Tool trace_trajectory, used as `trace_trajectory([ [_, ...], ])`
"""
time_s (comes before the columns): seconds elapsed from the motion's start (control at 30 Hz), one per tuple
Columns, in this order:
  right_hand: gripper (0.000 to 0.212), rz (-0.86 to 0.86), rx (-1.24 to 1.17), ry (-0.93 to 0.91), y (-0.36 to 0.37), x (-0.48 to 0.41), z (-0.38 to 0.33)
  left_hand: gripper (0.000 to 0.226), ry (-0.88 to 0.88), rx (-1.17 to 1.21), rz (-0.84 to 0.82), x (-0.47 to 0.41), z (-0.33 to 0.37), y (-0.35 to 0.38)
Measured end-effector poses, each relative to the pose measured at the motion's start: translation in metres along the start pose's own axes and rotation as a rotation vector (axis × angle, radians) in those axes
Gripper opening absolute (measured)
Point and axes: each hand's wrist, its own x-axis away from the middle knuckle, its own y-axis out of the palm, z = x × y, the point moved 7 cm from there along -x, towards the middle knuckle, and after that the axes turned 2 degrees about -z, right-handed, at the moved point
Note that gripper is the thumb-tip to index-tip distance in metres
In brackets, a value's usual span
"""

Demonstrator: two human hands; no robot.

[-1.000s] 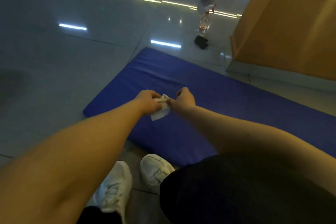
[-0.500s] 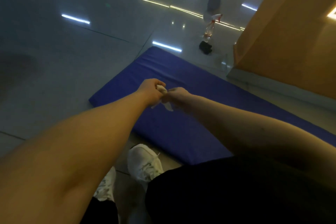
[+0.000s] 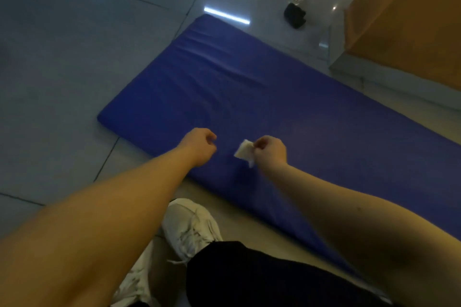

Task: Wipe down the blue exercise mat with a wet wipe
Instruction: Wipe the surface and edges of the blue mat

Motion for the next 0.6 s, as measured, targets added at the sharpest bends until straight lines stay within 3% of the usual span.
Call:
trace_trajectory([
  [0.13,0.016,0.08,0.213,-0.044,0.007,-0.003,0.044,0.041,-0.053,-0.524,0.053,-0.015,-0.026,-0.004],
  [0.23,0.013,0.134,0.264,-0.156,0.038,0.006,0.033,0.043,-0.048,-0.769,0.027,-0.019,-0.035,0.001],
  [0.47,0.024,-0.048,0.311,-0.532,0.124,0.014,-0.059,0.043,0.002,-0.899,-0.048,-0.03,-0.041,-0.004],
  [0.57,0.03,-0.125,0.365,-0.576,0.125,0.002,-0.048,0.049,0.034,-0.909,-0.081,-0.028,-0.042,-0.006],
  [0.6,0.023,-0.153,0.324,-0.59,0.119,0.001,-0.04,0.05,0.039,-0.919,-0.086,-0.027,-0.042,-0.006],
])
